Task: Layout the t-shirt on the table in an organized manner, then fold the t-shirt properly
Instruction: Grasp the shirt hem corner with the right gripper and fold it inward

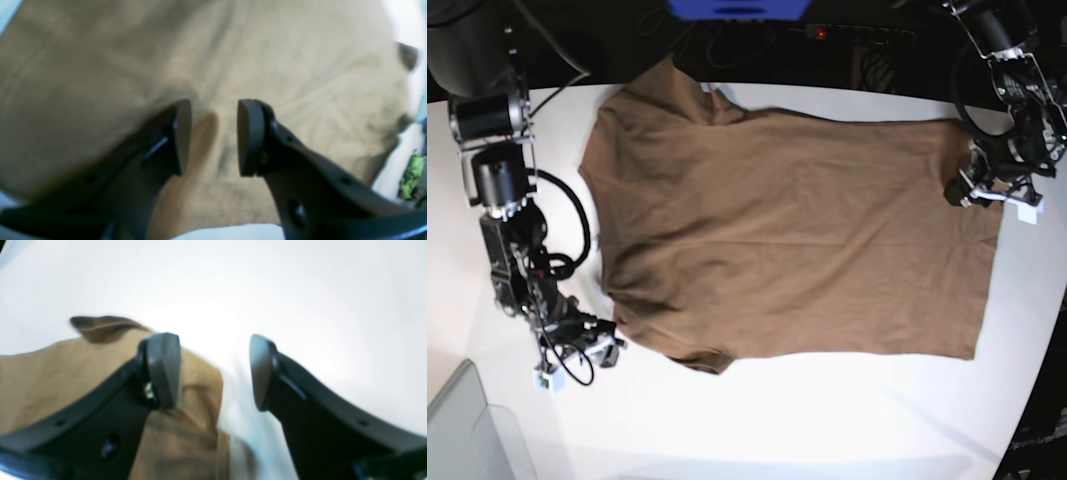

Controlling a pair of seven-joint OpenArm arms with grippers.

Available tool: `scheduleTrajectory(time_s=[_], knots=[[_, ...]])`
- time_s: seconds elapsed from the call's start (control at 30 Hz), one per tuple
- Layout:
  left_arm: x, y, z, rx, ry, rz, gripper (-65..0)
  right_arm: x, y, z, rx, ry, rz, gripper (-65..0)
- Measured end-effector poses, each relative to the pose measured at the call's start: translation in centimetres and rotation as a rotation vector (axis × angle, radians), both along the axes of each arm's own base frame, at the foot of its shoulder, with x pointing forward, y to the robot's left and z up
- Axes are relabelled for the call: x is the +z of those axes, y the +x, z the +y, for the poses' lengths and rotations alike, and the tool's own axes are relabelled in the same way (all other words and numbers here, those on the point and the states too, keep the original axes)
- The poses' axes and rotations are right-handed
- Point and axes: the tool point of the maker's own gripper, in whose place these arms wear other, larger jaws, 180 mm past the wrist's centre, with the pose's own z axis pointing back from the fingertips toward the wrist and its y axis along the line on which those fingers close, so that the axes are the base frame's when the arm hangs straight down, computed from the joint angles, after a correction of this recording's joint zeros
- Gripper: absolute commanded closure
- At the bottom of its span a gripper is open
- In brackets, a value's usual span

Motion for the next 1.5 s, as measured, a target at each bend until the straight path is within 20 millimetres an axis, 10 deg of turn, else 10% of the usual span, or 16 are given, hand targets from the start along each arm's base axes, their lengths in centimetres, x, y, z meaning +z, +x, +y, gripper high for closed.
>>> scheduleTrajectory(time_s=[0.47,0.7,0.97,1.1,1.33,1.5], knots=[[0.0,-0.1,0.1,0.001,0.006,0.003,-23.0,-4.8,-1.9,7.2,0.182,-0.082,0.040,-31.8],[0.0,-0.1,0.1,0.001,0.006,0.003,-23.0,-5.4,-2.5,7.6,0.180,-0.072,0.048,0.0],[-0.1,-0.1,-0.1,-0.001,0.003,0.005,-23.0,-0.6,-4.5,10.6,0.295,-0.053,-0.105,0.0],[0.0,0.1,-0.1,-0.003,0.000,-0.001,-23.0,2.4,-8.1,14.2,0.403,0.001,-0.212,0.0],[-0.1,0.0,-0.1,-0.002,0.002,0.001,-23.0,-1.7,-17.4,18.2,0.564,-0.180,-0.187,-0.6],[-0.1,0.0,-0.1,-0.002,0.003,0.002,-23.0,-2.6,-20.0,20.1,0.604,-0.298,-0.213,-16.0]])
